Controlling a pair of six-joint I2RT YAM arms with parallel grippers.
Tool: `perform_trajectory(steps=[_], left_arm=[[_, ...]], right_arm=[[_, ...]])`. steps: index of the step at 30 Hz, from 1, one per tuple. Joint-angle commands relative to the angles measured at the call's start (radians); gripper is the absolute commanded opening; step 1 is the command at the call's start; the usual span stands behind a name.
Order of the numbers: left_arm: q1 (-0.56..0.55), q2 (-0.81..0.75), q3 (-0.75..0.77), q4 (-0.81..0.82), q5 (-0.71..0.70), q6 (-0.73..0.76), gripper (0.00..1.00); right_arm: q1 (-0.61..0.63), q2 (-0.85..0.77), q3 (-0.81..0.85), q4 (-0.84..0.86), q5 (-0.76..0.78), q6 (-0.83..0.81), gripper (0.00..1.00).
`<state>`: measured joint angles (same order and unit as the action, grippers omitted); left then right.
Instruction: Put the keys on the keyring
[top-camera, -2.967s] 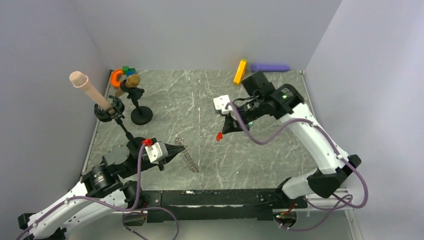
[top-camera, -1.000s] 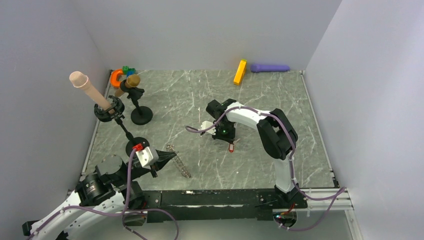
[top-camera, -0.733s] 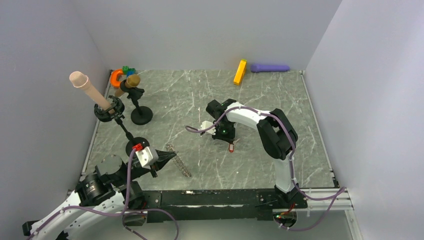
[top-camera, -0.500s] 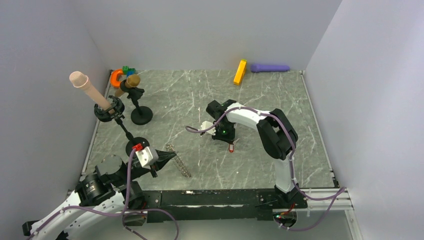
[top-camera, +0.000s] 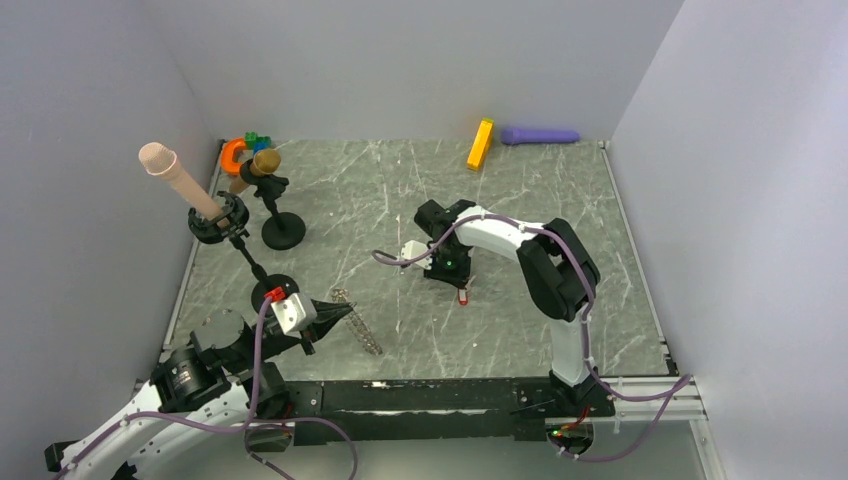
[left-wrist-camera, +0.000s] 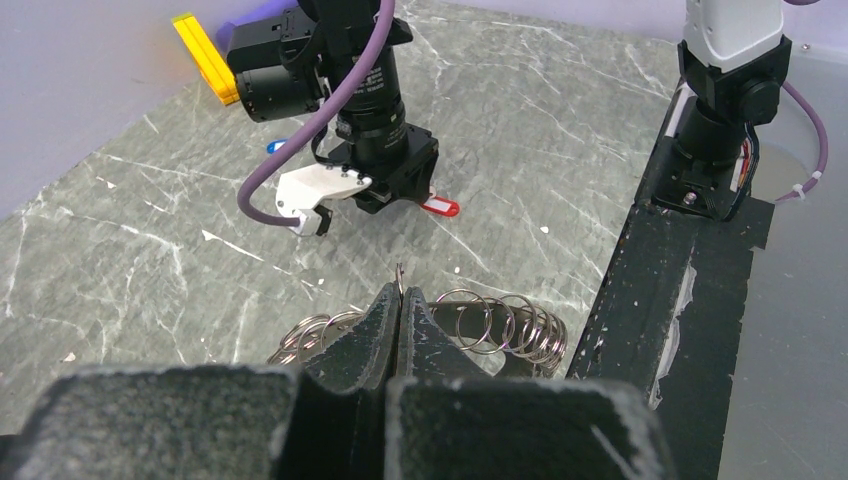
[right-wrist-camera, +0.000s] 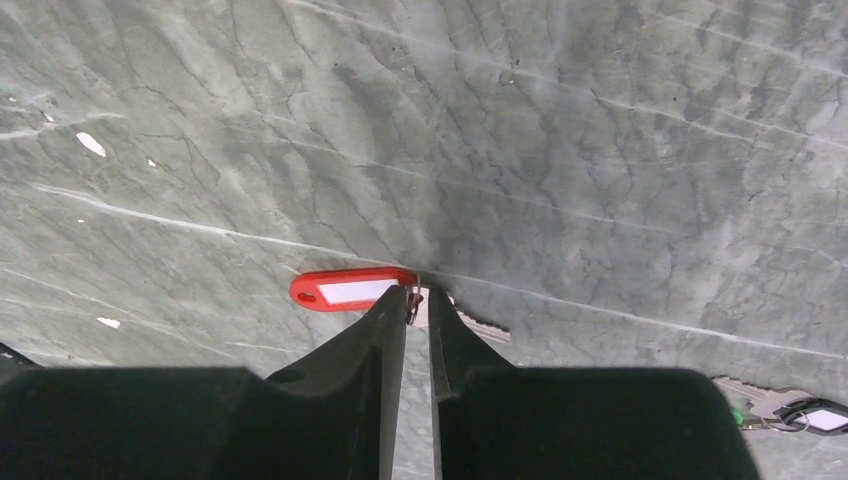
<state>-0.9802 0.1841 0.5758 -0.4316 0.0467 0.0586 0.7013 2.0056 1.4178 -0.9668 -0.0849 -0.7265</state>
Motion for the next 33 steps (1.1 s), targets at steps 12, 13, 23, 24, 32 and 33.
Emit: perform_trajectory(steps=[12,13,23,24,32,33], left_arm=[[0.003,0.01,0.018,0.06,-0.005,-0.005,0.0],[0.003,0.009,0.019,0.062,-0.005,-0.004,0.0],[0.003,0.011,0.019,0.061,-0.006,-0.003,0.0],[0.003,0.011,0.017,0.063,-0.006,-0.003,0.0],[0.003,0.009,0.009,0.072,-0.003,-0.006,0.0],[0.003,0.008,0.007,0.072,-0.004,-0.007,0.0]], right_arm=[[-0.052,-0.112,-0.04,0.056,-0.079,0.033,0.26],[-0.058,-0.116,-0.044,0.059,-0.089,0.034,0.26],[-0.149,-0.23,-0.119,0.154,-0.268,0.059,0.31],[-0.167,-0.253,-0.141,0.178,-0.292,0.061,0.32],[-0.261,-0.484,-0.428,0.448,-0.497,-0.044,0.36],[-0.262,-0.507,-0.449,0.481,-0.508,-0.067,0.36]])
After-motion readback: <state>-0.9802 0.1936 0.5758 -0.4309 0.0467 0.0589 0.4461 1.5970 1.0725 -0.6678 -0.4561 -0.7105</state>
